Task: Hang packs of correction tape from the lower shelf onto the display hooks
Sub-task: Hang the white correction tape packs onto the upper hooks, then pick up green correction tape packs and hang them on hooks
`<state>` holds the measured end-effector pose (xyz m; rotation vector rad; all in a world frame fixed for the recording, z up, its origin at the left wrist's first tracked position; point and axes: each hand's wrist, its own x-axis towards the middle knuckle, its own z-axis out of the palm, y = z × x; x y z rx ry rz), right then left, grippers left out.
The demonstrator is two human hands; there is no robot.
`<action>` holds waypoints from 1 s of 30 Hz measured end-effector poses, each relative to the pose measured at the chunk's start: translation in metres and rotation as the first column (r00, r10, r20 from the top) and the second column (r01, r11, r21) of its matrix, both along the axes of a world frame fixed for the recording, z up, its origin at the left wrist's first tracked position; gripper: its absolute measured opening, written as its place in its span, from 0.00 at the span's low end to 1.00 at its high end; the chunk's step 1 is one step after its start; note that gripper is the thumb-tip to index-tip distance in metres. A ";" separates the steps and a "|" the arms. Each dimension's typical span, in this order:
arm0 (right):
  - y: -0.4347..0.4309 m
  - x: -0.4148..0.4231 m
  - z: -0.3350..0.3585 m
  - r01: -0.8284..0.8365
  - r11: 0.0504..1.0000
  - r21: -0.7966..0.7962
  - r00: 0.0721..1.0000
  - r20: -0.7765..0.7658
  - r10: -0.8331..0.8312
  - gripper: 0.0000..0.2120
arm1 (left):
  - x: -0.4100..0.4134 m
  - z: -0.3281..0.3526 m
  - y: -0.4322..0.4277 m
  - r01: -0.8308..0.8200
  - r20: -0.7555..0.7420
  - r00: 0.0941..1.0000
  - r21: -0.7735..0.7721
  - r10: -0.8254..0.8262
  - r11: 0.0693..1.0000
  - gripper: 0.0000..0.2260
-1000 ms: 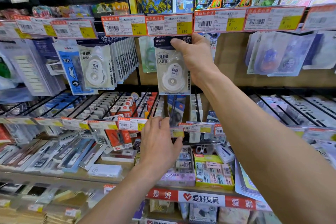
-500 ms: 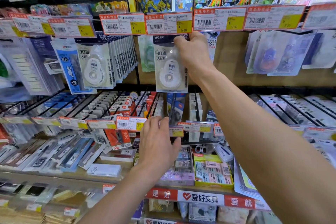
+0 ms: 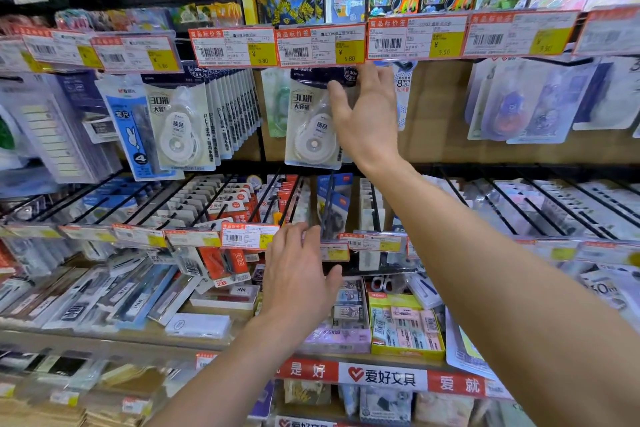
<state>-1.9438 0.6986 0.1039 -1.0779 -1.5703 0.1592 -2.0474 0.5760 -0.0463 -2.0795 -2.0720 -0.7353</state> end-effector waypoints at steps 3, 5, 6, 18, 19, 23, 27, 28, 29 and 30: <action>-0.010 0.008 -0.018 -0.015 1.000 0.025 0.997 0.080 0.013 0.29 | 0.000 0.003 -0.001 -0.002 -0.002 1.000 -0.020 0.002 1.000 0.31; -0.018 0.015 -0.031 -0.013 0.999 0.039 0.989 0.150 0.007 0.33 | -0.001 0.005 0.000 -0.007 0.008 1.000 -0.044 0.007 0.999 0.31; -0.022 0.019 -0.037 -0.010 0.999 0.035 0.985 0.174 0.004 0.33 | -0.001 0.007 0.000 -0.007 0.017 1.000 -0.054 0.008 0.999 0.31; -0.106 0.087 -0.125 0.048 0.991 -0.123 0.938 0.347 -0.003 0.18 | 0.006 0.023 -0.011 -0.006 0.041 0.999 -0.109 0.011 0.994 0.29; -0.116 0.092 -0.133 0.047 0.988 -0.148 0.930 0.369 0.011 0.17 | 0.008 0.024 -0.014 0.008 0.055 0.998 -0.104 -0.002 0.995 0.28; -0.150 0.113 -0.173 0.007 0.954 -0.299 0.896 0.425 0.126 0.14 | 0.015 0.016 -0.034 0.117 0.062 0.992 -0.054 -0.114 0.992 0.26; -0.176 0.128 -0.231 0.060 0.853 -0.519 0.821 0.512 0.254 0.16 | 0.019 -0.020 -0.062 0.212 0.096 0.974 -0.091 -0.204 0.973 0.24; -0.182 0.132 -0.245 0.096 0.805 -0.585 0.801 0.526 0.286 0.17 | 0.019 -0.036 -0.068 0.219 0.096 0.973 -0.111 -0.209 0.969 0.23; -0.186 0.137 -0.259 0.139 0.749 -0.648 0.784 0.534 0.317 0.18 | 0.020 -0.051 -0.073 0.220 0.093 0.974 -0.141 -0.208 0.965 0.23; -0.191 0.141 -0.271 0.181 0.688 -0.703 0.771 0.536 0.344 0.18 | 0.020 -0.069 -0.078 0.220 0.095 0.974 -0.195 -0.205 0.956 0.24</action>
